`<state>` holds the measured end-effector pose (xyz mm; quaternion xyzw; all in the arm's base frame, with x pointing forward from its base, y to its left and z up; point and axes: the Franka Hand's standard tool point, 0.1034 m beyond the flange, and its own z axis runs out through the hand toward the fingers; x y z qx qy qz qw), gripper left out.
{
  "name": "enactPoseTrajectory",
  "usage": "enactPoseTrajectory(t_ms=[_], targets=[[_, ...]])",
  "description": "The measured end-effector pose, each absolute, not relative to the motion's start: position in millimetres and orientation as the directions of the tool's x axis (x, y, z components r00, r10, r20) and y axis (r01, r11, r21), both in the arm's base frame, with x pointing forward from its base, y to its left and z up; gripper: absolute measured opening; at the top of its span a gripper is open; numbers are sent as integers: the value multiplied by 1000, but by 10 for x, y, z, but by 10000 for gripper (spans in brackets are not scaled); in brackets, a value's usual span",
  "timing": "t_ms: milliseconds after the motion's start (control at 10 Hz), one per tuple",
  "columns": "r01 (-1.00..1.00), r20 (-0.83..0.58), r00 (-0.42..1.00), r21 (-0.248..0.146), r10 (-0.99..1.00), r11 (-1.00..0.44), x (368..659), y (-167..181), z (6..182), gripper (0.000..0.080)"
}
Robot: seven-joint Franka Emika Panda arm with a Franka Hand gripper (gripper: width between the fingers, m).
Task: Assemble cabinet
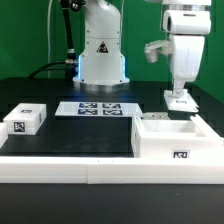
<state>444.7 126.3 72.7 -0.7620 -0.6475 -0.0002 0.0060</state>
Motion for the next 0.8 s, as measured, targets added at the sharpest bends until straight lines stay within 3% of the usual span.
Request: enactPoseTrajectory(t_ms=[800], targets=[[985,5,172,-24,985,-172,4446,1159,649,69]])
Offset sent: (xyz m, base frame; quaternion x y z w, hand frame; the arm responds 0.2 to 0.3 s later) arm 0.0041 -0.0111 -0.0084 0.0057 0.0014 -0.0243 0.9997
